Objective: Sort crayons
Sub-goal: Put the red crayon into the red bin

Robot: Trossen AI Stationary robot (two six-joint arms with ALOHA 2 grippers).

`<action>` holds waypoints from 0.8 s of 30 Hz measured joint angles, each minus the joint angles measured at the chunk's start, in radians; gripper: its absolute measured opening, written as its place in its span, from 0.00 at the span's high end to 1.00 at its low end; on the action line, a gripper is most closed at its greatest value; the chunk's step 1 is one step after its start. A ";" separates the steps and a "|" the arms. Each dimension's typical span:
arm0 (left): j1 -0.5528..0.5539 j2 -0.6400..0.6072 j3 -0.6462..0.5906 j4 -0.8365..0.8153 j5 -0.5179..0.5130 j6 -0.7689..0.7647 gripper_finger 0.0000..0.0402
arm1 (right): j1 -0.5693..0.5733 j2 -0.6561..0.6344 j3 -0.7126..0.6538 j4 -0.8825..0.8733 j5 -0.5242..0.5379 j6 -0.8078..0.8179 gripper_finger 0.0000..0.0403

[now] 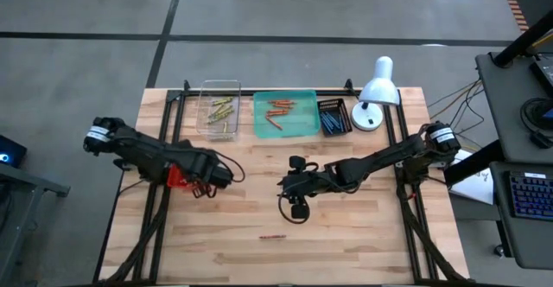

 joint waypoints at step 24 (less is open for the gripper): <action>0.004 0.000 -0.007 0.055 -0.121 -0.102 0.76 | 0.002 0.001 0.000 0.000 -0.025 0.071 0.63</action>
